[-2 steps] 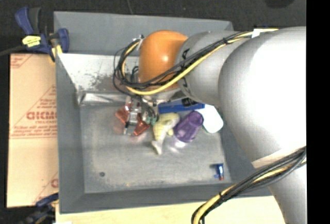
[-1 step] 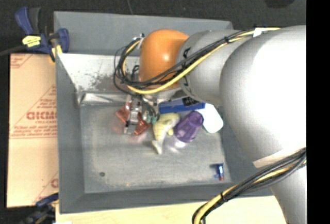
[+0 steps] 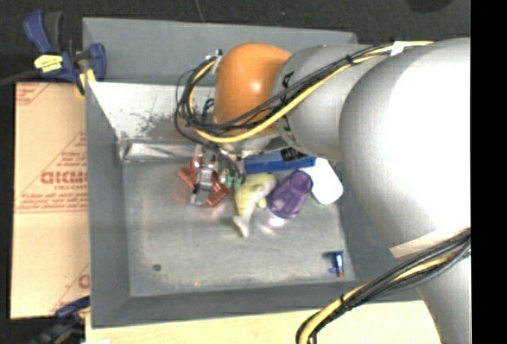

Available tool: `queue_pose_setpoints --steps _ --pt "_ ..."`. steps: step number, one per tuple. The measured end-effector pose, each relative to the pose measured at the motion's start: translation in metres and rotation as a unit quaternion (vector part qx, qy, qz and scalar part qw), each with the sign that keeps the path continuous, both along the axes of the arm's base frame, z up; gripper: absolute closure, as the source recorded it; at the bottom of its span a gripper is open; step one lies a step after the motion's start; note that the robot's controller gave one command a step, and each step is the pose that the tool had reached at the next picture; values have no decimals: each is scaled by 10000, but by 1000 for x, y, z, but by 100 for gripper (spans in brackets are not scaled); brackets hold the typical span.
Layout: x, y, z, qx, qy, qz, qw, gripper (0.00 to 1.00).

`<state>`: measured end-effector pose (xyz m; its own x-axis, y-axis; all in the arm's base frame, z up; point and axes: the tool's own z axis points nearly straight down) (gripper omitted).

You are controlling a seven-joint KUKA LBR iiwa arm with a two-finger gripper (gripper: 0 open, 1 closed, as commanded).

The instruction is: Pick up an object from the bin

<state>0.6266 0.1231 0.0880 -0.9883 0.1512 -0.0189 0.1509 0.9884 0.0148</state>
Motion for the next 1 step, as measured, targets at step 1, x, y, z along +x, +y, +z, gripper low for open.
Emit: queue_pose_setpoints --steps 1 --pt "1 0 3 8 -15 -7 10000 100"
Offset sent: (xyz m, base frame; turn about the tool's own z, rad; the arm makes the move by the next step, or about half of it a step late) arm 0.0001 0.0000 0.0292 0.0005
